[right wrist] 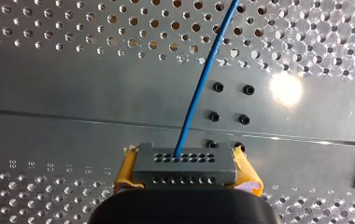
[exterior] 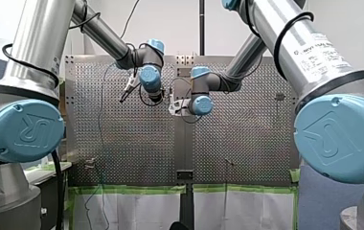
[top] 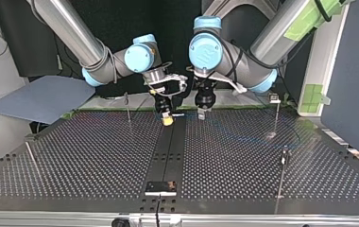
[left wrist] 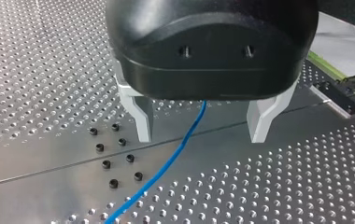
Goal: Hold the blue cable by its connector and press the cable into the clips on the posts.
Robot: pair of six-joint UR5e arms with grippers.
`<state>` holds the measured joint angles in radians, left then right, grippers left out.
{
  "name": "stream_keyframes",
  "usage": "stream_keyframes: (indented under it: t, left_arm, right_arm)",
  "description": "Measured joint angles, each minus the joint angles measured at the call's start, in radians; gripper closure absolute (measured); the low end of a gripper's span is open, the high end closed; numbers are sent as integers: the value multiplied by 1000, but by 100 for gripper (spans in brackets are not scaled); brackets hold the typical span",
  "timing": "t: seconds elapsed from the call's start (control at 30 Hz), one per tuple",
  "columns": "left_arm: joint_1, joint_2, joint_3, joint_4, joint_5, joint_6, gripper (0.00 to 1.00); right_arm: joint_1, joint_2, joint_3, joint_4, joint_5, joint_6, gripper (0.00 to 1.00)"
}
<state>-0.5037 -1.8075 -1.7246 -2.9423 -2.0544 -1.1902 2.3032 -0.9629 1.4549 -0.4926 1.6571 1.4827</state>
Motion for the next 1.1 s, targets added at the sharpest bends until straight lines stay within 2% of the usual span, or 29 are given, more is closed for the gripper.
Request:
stream_keyframes:
  t: [0.43, 0.63, 1.1]
  left_arm:
    - [8, -2, 0, 18, 7, -1, 0]
    - [9, -23, 1, 31, 6, -1, 0]
    - [16, -38, 1, 111, -12, -3, 0]
  right_arm:
    - [0, 0, 0, 1, -4, 0, 100]
    - [0, 0, 0, 0, -13, -2, 100]
    - [0, 0, 0, 0, -26, -6, 100]
